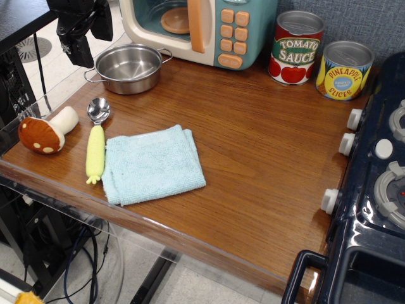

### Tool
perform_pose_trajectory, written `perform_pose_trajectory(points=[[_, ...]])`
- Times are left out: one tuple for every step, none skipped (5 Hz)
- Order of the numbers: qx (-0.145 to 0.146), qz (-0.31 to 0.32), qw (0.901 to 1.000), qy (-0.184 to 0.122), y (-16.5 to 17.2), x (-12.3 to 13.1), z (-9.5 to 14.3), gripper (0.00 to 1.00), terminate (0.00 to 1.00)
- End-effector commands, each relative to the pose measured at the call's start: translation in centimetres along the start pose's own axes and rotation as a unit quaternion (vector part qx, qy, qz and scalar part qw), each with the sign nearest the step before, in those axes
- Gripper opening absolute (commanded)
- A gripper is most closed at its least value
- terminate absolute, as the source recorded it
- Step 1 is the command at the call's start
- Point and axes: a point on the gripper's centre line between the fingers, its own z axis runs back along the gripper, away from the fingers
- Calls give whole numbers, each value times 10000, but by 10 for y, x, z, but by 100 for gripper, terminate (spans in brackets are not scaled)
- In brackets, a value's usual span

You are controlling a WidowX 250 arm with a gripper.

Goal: Move the blue cloth to the back right corner

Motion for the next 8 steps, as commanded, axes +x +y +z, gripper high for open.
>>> perform_pose_trajectory(points=[[0, 0, 10000, 0, 0, 0, 0, 100, 0], [-55, -338, 9993, 151, 14, -17, 10, 100, 0], [-140, -668, 9973, 267, 30, -30, 21, 100, 0], [-185, -1008, 9939, 417, 46, -42, 28, 100, 0], [-126, -1405, 9888, 486, 63, -60, 24, 100, 0], [-88, -1718, 9842, 425, 74, -78, 18, 100, 0], [-104, -1912, 9807, 387, 84, -95, 4, 100, 0], [-71, -2058, 9779, 347, 91, -107, -10, 100, 0]])
